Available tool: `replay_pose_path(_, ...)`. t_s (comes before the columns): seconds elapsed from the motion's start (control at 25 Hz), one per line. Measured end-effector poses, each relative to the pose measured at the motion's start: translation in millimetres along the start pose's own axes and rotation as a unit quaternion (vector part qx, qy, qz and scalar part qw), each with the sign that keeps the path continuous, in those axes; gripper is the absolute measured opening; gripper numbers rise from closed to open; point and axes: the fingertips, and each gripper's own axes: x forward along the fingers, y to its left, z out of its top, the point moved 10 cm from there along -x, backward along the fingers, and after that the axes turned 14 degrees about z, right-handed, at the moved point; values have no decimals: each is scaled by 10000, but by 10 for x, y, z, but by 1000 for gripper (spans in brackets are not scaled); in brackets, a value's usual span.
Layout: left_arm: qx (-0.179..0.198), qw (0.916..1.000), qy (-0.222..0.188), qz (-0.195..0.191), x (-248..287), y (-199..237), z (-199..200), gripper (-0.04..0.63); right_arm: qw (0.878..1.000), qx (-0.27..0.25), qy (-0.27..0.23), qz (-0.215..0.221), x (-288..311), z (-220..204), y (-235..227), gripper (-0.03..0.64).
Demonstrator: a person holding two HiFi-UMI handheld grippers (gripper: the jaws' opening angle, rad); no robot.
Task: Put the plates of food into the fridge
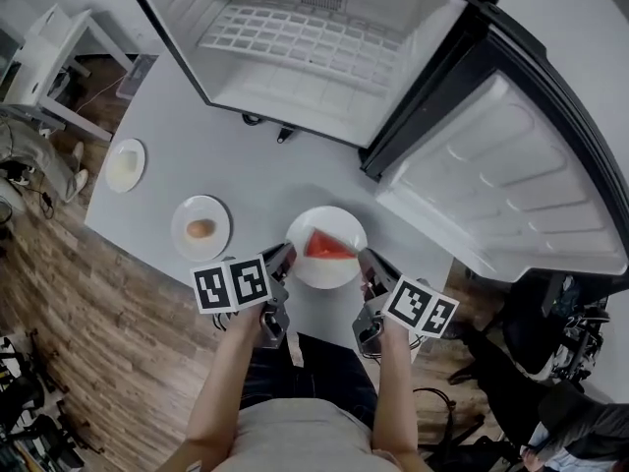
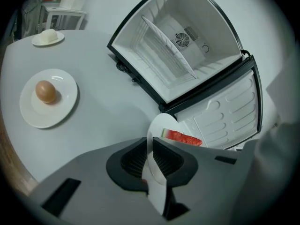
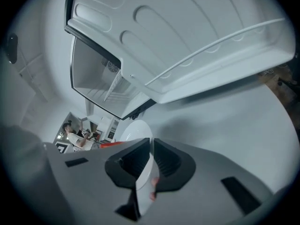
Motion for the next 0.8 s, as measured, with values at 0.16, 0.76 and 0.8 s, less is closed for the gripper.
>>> replay_pose_path(0.16,-176,9998,-65,-5,-94,194,163,44,9999,-105,115,57,241,7,170,38)
replay_pose_path(0.76,-232,9991,31,-345,-391,930,1196,43,9998,-221,16,17,1239,39,960,38)
replay_pose_path(0.8,-234,9990,46,-382,-410,978,1275,41,9997,-224,0,9,1308,47,1018,38)
